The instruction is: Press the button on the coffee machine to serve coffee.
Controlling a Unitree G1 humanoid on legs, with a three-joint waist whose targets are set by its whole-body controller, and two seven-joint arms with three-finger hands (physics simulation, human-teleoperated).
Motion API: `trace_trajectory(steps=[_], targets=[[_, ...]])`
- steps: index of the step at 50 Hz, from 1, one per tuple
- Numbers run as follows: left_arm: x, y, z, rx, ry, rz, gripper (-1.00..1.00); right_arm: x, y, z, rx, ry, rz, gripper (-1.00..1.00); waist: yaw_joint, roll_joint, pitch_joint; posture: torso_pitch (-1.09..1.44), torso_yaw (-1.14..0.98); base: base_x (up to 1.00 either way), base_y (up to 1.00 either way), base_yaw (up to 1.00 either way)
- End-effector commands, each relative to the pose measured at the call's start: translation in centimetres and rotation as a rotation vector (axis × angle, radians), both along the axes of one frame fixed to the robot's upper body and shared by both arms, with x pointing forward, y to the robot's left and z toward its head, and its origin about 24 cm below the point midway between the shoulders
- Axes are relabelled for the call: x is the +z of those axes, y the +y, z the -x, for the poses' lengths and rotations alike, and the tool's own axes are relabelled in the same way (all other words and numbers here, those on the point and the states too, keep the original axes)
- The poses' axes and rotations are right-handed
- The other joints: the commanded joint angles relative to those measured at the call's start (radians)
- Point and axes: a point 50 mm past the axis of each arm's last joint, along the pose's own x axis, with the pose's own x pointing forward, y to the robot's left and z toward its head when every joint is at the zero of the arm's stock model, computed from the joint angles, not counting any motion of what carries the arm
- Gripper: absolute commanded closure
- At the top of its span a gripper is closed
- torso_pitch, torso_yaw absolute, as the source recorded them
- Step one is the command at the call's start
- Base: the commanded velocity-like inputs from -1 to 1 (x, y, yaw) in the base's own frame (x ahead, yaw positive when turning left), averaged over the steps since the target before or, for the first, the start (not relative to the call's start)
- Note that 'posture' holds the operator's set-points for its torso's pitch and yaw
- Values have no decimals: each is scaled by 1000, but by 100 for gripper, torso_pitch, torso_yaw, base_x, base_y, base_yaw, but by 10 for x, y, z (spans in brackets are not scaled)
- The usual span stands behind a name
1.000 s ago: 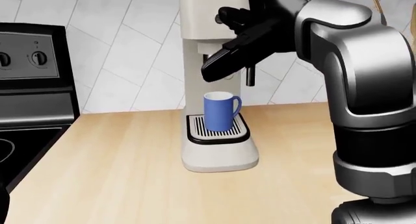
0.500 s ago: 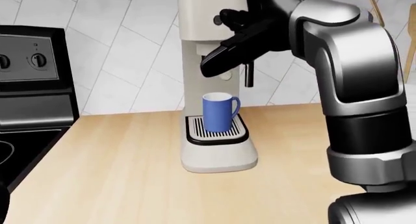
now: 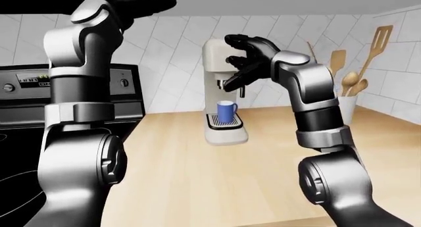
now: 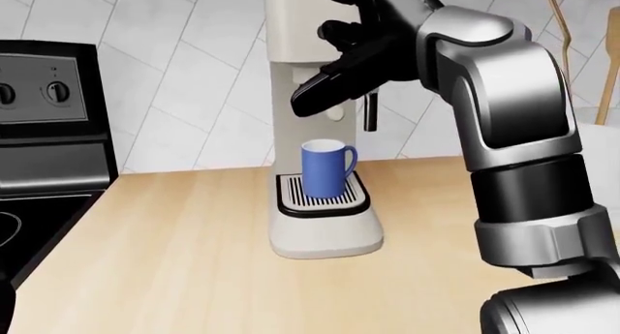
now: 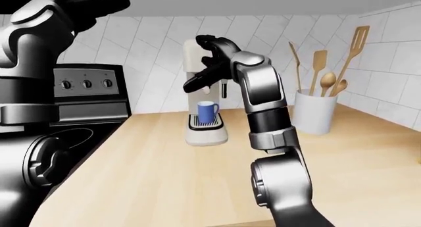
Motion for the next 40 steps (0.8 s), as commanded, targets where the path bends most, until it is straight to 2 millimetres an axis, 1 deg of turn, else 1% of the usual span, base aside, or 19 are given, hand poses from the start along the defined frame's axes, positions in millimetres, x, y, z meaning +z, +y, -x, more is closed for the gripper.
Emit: trace_trajectory(steps=[1, 9, 12, 14, 22, 27, 40], targets=[[21, -1, 6, -4, -83, 1, -100, 22, 1, 1, 0, -93, -9, -100, 0, 3, 0, -79, 0, 0, 0, 0], [21, -1, 5, -3, -84, 2, -100, 19, -1, -5, -14, -92, -15, -100, 0, 4, -2, -79, 0, 0, 0, 0], [22, -2, 5, -6, -86, 3, -100, 21, 0, -5, -15, -91, -16, -100, 0, 3, -2, -79, 0, 0, 0, 0], [22, -2, 4, -6, -86, 3, -100, 18, -1, -7, -15, -89, -14, -100, 0, 3, -2, -79, 0, 0, 0, 0], [23, -2, 5, -6, -86, 3, -100, 21, 5, -9, -4, -88, -12, -100, -2, 4, -3, -79, 0, 0, 0, 0], [22, -1, 5, -5, -86, 5, -100, 15, 6, -13, -10, -84, -5, -100, -2, 6, -3, -79, 0, 0, 0, 0], [20, -2, 4, -8, -83, 8, -100, 16, 11, -21, -12, -85, -13, -100, -2, 8, -5, -79, 0, 0, 0, 0]])
